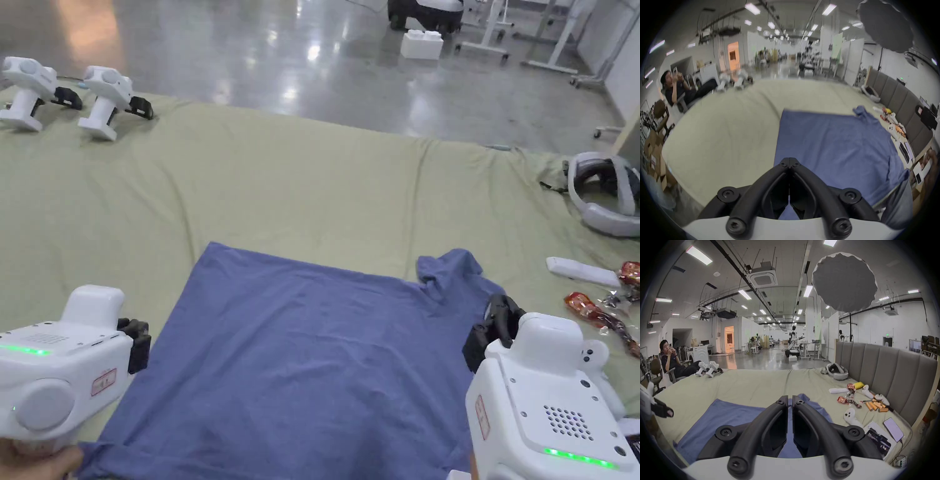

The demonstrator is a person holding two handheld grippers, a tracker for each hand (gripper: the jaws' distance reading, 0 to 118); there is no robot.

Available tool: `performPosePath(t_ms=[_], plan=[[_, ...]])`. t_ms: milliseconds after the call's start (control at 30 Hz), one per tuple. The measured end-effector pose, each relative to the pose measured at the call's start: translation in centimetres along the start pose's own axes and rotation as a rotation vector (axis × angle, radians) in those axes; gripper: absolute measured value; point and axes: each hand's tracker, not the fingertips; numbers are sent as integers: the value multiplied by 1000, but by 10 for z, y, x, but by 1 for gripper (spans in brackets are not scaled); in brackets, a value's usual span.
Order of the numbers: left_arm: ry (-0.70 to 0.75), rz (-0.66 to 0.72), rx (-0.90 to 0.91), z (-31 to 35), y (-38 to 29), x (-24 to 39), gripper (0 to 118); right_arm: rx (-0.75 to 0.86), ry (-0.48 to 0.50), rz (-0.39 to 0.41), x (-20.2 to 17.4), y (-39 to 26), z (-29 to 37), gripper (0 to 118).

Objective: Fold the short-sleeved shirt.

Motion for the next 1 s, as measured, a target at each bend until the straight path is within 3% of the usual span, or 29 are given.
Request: performPosePath(t_ms=[133, 167, 267, 400, 600, 767, 800, 867, 967, 1000], plan=[[36, 83, -172, -7, -26, -34, 7, -56, 15, 11, -5, -13, -2, 7], [45, 96, -199, -7, -32, -39, 13, -73, 27, 13, -6, -16, -3, 7], [2, 167, -258, -7, -47, -53, 49, -116, 38, 13, -8, -23, -7, 7], [-41, 214, -305, -10, -60, -60, 70, -162, 42, 0, -9, -30, -11, 7], [16, 154, -431, -40, -78, -58, 70, -211, 39, -8, -6, -40, -13, 7], [76, 128, -415, -49, -79, -48, 67, -236, 31, -2, -3, -46, -11, 7], [95, 109, -412, -45, -81, -41, 61, -237, 30, -3, -1, -47, -11, 7], [112, 83, -399, -44, -82, -33, 40, -243, 24, -2, 2, -48, -10, 7], [88, 60, -388, -43, -82, -20, 30, -254, 25, -1, 6, -49, -8, 7], [82, 38, -389, -45, -82, -15, 17, -257, 24, 3, 8, -49, -6, 7]])
